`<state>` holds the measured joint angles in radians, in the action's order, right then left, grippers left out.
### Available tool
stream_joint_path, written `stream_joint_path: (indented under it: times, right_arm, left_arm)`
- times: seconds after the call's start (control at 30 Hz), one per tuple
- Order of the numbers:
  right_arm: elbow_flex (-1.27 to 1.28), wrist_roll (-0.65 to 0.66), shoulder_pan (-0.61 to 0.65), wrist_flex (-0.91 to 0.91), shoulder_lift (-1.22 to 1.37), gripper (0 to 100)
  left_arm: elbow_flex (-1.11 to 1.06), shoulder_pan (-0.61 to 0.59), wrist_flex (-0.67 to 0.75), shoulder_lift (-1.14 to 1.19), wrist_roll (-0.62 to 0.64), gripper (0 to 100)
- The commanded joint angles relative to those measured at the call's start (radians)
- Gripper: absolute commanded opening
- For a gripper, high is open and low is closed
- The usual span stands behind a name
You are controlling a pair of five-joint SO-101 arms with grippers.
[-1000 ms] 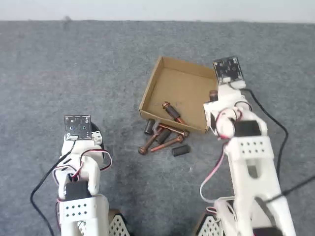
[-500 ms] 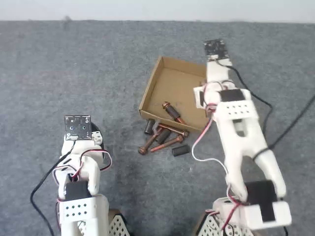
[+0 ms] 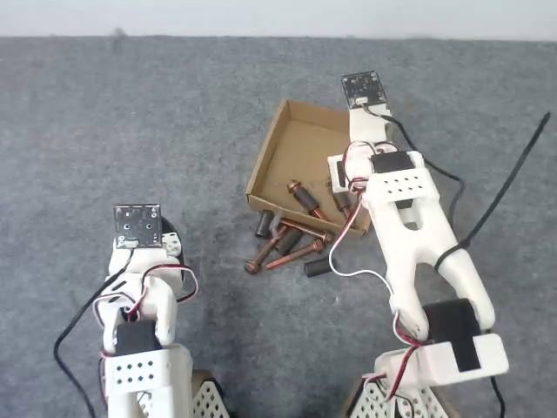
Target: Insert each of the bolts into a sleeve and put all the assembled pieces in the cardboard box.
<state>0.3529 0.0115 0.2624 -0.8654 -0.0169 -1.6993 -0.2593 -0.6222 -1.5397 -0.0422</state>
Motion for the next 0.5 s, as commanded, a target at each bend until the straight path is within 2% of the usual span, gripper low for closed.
stream_joint_path:
  times: [0.0, 0.2, 0.37, 0.47]
  right_arm:
    - [-0.058, 0.003, 0.007, -0.076, -0.021, 19.8]
    - [-0.052, -0.003, 0.001, -0.203, -0.170, 17.5]
    - [-0.051, -0.003, 0.007, -0.326, -0.332, 0.0]
    - [-0.051, 0.000, 0.008, -0.435, -0.398, 3.5]
  left_arm:
    - [0.008, 0.003, -0.005, -0.020, -0.009, 1]
    - [0.008, 0.003, -0.003, -0.020, -0.009, 1]
    - [0.008, 0.003, -0.003, -0.020, -0.009, 1]
    - [0.008, 0.003, -0.005, -0.020, -0.009, 1]
